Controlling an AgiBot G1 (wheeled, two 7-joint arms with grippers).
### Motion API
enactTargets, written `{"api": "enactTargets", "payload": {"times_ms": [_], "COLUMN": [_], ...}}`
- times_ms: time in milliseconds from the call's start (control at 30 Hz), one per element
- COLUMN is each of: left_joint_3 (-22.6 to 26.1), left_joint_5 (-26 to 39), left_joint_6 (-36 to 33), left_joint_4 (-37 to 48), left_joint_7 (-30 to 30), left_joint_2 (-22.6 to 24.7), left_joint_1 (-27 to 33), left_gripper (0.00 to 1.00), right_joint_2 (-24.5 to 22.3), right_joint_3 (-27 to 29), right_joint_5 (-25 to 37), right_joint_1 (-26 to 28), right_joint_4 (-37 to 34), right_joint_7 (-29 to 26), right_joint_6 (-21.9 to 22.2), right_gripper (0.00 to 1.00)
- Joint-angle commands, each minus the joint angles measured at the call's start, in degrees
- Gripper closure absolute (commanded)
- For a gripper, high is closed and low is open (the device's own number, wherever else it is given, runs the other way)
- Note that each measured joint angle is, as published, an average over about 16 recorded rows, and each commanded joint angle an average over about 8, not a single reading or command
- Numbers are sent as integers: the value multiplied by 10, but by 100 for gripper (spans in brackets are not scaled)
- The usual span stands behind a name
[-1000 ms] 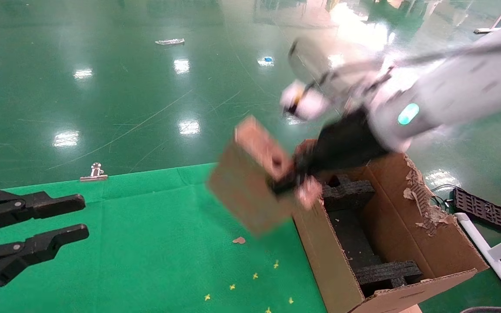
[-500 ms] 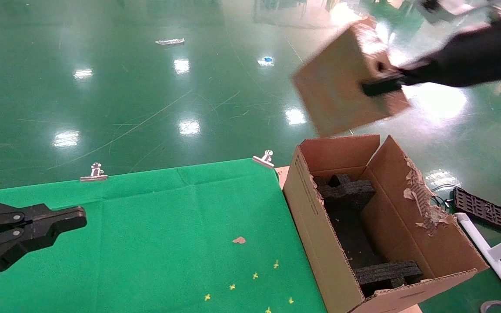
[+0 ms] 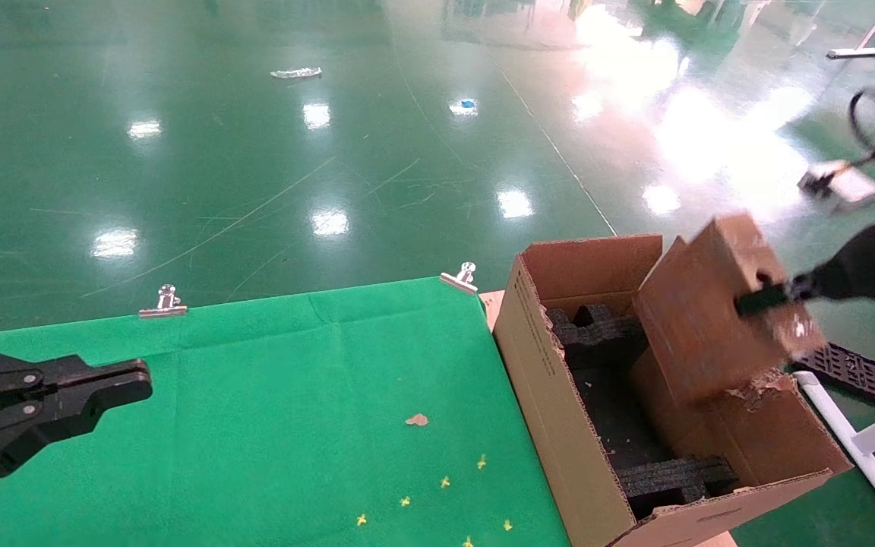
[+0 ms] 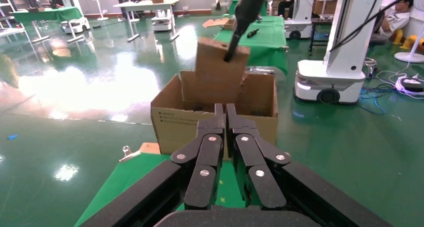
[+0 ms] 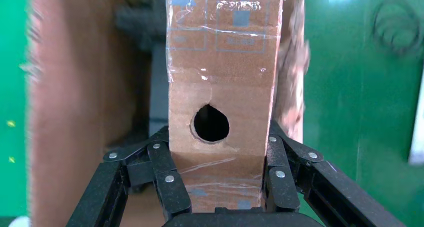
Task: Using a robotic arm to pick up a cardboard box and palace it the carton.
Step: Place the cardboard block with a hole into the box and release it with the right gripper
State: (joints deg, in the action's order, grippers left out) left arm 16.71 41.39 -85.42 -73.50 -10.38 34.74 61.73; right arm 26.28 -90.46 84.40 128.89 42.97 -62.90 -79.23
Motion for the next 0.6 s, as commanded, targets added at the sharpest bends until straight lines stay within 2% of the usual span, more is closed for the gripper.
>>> {"api": "enactTargets", "payload": {"times_ms": [33, 600], "left_joint_3": [0, 1], "left_joint_5": [0, 0], "left_joint_6": [0, 0], "left_joint_4": [0, 0], "left_joint_7": [0, 0], "left_joint_2": [0, 0], "left_joint_1": [0, 0], "left_gripper": [0, 0], "right_joint_2": [4, 75], "right_joint_3": [-9, -31], "right_joint_5": [2, 9], "right_joint_1": [-17, -91], "right_joint_4": [-19, -147], "right_joint_7": [-6, 27], "right_joint_6": [0, 30], "right_gripper": [100, 100]}}
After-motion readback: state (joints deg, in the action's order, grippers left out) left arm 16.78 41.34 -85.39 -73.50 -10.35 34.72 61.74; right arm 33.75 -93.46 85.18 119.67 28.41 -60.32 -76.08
